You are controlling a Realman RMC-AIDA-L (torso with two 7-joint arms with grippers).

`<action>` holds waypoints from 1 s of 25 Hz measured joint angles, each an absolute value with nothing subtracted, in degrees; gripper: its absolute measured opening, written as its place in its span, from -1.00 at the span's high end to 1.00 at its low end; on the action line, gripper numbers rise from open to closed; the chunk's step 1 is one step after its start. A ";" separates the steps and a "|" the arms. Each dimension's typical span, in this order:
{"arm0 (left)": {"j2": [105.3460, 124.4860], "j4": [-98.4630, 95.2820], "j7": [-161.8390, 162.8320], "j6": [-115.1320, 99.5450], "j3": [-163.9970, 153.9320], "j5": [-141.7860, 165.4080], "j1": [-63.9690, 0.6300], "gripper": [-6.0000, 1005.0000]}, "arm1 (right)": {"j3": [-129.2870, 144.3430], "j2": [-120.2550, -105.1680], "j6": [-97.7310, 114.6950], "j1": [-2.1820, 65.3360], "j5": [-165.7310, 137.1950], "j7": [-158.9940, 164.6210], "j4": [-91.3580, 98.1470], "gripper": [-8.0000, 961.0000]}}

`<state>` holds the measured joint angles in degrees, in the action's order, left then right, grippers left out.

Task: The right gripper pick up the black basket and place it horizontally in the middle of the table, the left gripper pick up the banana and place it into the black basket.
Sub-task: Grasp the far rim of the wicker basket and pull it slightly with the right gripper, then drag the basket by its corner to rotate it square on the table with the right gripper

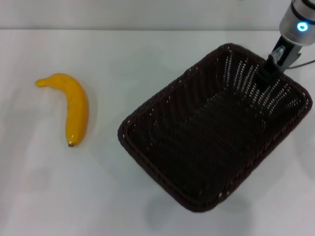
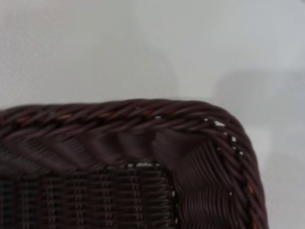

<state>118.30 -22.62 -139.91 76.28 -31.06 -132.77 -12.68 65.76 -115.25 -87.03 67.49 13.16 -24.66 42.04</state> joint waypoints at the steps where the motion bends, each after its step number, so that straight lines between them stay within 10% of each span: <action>1: 118.27 -22.64 -140.35 76.44 -30.59 -132.91 -12.73 -0.72 | 65.92 -115.29 -86.24 67.60 12.90 -22.89 42.15 0.58; 25: 117.63 -21.95 -158.14 72.56 -28.92 -137.35 -20.48 -0.72 | 56.55 -115.56 -92.84 63.51 17.95 9.21 49.11 0.68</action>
<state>117.63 -21.95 -158.14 72.56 -28.92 -137.35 -20.48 56.55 -115.56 -92.84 63.51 17.95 9.21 49.11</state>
